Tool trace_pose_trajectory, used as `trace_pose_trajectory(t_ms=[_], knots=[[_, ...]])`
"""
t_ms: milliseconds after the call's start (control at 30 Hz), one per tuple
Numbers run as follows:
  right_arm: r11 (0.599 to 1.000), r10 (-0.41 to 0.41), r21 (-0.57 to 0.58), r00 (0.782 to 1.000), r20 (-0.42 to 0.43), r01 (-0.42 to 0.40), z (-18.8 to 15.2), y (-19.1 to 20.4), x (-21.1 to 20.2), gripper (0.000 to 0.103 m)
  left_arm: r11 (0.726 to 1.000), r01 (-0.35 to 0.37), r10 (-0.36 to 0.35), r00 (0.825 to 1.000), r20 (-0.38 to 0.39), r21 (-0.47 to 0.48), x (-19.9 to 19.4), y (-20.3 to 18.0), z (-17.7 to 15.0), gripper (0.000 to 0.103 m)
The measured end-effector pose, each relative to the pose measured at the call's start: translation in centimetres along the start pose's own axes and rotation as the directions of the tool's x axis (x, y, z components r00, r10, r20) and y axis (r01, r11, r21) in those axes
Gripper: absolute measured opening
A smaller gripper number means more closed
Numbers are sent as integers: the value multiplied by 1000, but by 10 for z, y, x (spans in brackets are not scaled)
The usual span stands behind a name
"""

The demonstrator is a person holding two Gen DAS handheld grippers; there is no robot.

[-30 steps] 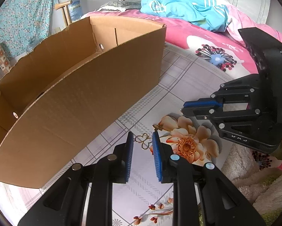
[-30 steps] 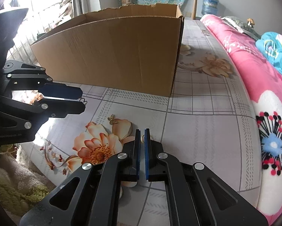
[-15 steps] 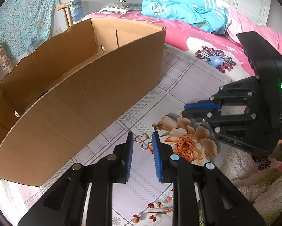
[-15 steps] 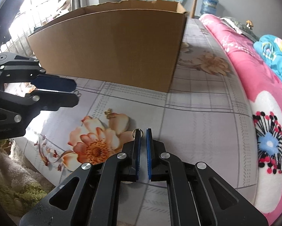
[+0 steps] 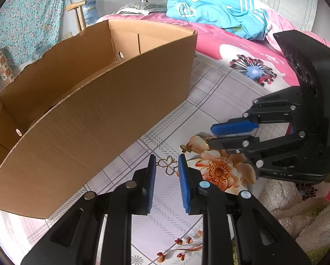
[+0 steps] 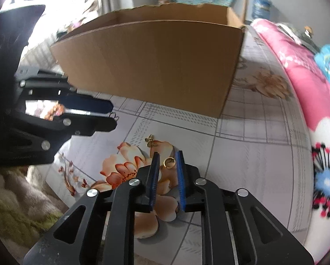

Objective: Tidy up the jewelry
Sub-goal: 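Close the left tool on the gold charms while the right tool closes on a small gold ring, then carry the charms and ring into the box and open both tools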

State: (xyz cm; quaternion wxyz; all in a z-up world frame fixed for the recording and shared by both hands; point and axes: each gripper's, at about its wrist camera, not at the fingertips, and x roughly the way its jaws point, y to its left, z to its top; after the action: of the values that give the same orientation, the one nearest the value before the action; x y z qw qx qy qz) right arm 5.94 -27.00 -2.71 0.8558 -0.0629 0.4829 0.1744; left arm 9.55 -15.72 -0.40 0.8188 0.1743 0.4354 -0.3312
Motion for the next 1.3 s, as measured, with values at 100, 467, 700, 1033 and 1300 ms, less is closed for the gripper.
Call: trace_pose_trajectory(t_ms=[100,467,700,1033,1300], knots=[[997,9,-74,999,-34,-11,2,3,5,17,1000,3,-3,1000,1,-2,0,1,0,20],[978,92,-177,991,-93,-107,10,-8,16,9,1000,7,-7,1000,6,-7,1,3,-1,20],[984,88,-147,993,-76,-98,7,-14,16,9,1000,5,-5,1000,11,-8,-3,4,-2,20],[994,93,-60,991,93,-88,14,-20,-36,9,999,37,-36,995,96,-13,-42,1,8,20],[991,127,-6,941,314,-132,66,-26,-78,9,999,40,-35,971,235,-16,-96,21,44,20]])
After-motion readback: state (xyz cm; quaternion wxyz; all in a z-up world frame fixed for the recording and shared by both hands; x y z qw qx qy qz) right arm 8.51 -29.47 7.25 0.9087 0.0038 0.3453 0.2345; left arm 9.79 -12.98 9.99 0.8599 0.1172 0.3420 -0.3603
